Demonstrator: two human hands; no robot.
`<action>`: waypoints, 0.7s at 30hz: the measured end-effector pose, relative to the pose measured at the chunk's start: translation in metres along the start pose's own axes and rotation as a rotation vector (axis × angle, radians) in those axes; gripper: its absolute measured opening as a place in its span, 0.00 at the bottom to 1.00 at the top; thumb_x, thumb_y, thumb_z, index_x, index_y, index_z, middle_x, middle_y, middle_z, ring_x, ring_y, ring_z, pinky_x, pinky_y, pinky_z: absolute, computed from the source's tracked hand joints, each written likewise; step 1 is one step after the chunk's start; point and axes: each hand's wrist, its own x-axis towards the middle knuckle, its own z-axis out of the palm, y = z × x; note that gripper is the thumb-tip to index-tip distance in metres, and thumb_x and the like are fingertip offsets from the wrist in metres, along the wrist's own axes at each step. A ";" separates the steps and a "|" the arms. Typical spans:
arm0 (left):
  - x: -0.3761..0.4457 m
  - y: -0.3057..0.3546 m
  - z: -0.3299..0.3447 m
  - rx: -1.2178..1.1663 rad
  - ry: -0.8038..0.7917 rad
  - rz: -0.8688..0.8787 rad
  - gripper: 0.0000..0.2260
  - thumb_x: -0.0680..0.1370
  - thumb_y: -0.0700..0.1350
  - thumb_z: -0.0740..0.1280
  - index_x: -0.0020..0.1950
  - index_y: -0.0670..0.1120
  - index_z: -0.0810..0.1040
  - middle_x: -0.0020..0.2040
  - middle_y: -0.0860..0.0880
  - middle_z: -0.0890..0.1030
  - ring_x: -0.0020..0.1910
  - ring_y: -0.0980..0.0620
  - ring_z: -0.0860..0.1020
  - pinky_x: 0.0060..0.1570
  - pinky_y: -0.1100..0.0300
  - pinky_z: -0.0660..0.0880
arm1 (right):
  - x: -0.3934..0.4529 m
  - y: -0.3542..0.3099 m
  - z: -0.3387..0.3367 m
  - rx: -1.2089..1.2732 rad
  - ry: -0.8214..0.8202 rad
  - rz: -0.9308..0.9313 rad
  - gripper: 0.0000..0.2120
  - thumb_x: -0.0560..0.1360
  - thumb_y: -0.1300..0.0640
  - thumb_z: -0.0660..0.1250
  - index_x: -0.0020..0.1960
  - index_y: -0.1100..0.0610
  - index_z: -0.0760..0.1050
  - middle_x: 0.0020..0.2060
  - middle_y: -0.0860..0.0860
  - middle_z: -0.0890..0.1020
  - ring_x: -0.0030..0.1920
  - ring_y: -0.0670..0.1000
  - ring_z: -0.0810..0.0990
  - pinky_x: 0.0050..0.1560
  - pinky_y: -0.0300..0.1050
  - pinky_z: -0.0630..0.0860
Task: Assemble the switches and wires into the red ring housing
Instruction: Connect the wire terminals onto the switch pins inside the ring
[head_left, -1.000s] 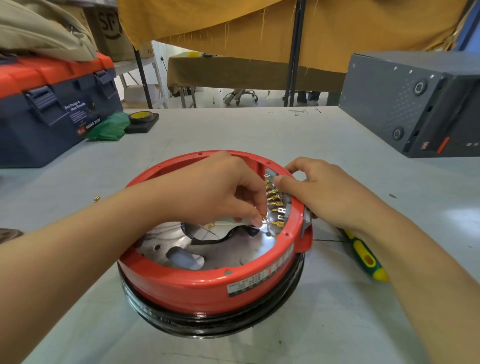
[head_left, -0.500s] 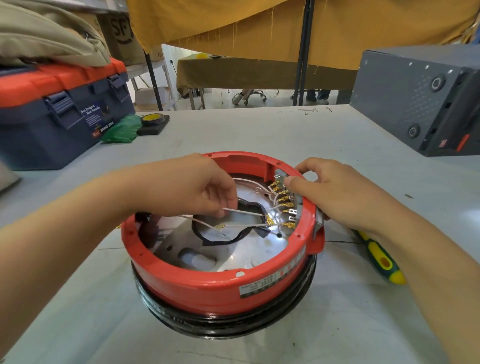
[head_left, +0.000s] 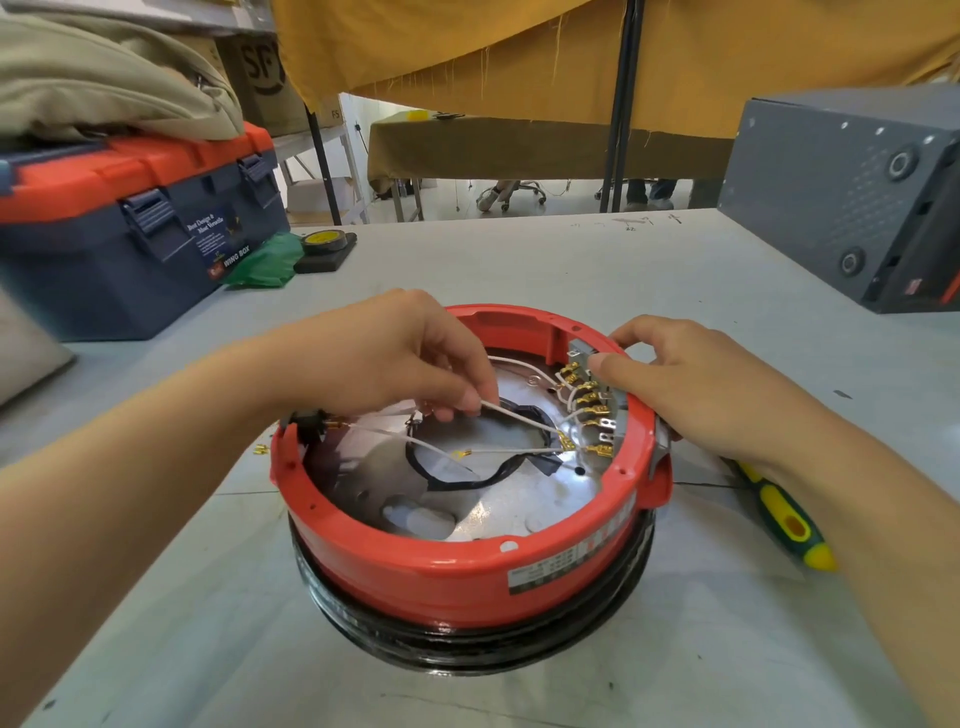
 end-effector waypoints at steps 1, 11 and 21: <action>0.001 0.001 -0.002 -0.029 -0.013 -0.007 0.05 0.74 0.38 0.70 0.45 0.47 0.84 0.32 0.55 0.82 0.30 0.60 0.79 0.34 0.73 0.71 | 0.000 0.000 0.000 0.002 -0.002 -0.001 0.12 0.77 0.44 0.60 0.55 0.50 0.74 0.28 0.47 0.78 0.28 0.43 0.75 0.31 0.39 0.67; -0.003 0.003 -0.005 0.005 -0.082 -0.051 0.06 0.73 0.43 0.71 0.47 0.53 0.83 0.39 0.56 0.85 0.41 0.61 0.82 0.43 0.73 0.73 | 0.000 0.000 0.000 0.003 -0.004 -0.002 0.13 0.77 0.44 0.60 0.56 0.50 0.74 0.29 0.47 0.78 0.31 0.45 0.76 0.32 0.40 0.69; -0.011 0.013 0.001 0.098 -0.151 -0.024 0.07 0.76 0.45 0.68 0.50 0.57 0.81 0.41 0.59 0.84 0.45 0.52 0.81 0.56 0.49 0.74 | -0.002 -0.001 -0.001 0.018 -0.008 0.000 0.13 0.77 0.44 0.60 0.56 0.50 0.73 0.30 0.47 0.79 0.31 0.44 0.77 0.33 0.39 0.69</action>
